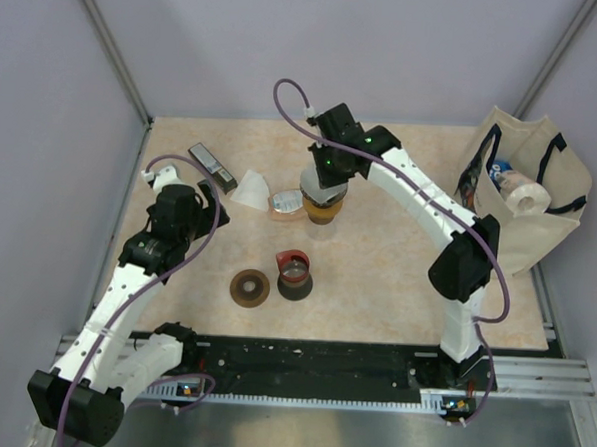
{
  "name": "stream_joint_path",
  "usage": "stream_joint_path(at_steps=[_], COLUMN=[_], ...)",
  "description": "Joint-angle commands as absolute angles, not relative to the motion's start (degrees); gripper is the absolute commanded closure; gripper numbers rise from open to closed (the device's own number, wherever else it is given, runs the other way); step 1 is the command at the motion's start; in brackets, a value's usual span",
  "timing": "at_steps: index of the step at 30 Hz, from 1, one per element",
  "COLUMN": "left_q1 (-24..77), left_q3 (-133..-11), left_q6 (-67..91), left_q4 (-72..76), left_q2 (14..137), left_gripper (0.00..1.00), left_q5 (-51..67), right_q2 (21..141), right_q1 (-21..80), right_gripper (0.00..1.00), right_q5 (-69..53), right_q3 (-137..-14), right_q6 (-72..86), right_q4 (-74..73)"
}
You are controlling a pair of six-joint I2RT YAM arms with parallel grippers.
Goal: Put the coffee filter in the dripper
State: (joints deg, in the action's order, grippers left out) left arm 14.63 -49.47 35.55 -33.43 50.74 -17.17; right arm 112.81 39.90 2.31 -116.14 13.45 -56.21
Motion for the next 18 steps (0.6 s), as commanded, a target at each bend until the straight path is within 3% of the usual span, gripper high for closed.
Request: stream_joint_path(at_steps=[1,5,8,10,11,14,15,18], left_q1=[14.33,14.33,14.33,14.24,14.33,14.33,14.33,14.33], left_q3=[-49.31,-49.39,-49.31,-49.39,-49.39,-49.39,-49.31,-49.31], left_q6=[34.98,34.98,35.07,35.16,35.24,35.51,35.59,36.30], left_q4=[-30.94,-30.94,-31.11,-31.11,-31.20,-31.46,-31.55,-31.90], left_q2=[49.92,49.83,49.66,49.40,49.22,48.96,48.96,48.87], left_gripper=[0.01,0.01,0.01,0.01,0.01,0.01,0.01,0.01], left_q5=[-16.87,-16.87,-16.79,-16.79,-16.61,-16.35,-16.17,-16.26], right_q2=[107.14,103.99,99.86,95.83,93.63,86.25,83.70,74.39], right_q1=[39.81,39.73,39.73,39.46,39.20,38.32,38.15,37.88], right_gripper=[1.00,0.96,0.85,0.67,0.48,0.08,0.01,0.01], right_q5=[4.39,5.62,7.11,8.87,9.49,11.07,12.03,16.07], right_q3=[-120.49,-120.06,-117.17,-113.23,-110.59,-101.55,-97.42,-84.42], right_q6=[12.66,12.48,12.39,12.48,12.74,13.18,13.36,14.32], right_q4=[-55.55,-53.97,-49.24,-45.81,-43.88,-37.99,-35.53,-27.45])
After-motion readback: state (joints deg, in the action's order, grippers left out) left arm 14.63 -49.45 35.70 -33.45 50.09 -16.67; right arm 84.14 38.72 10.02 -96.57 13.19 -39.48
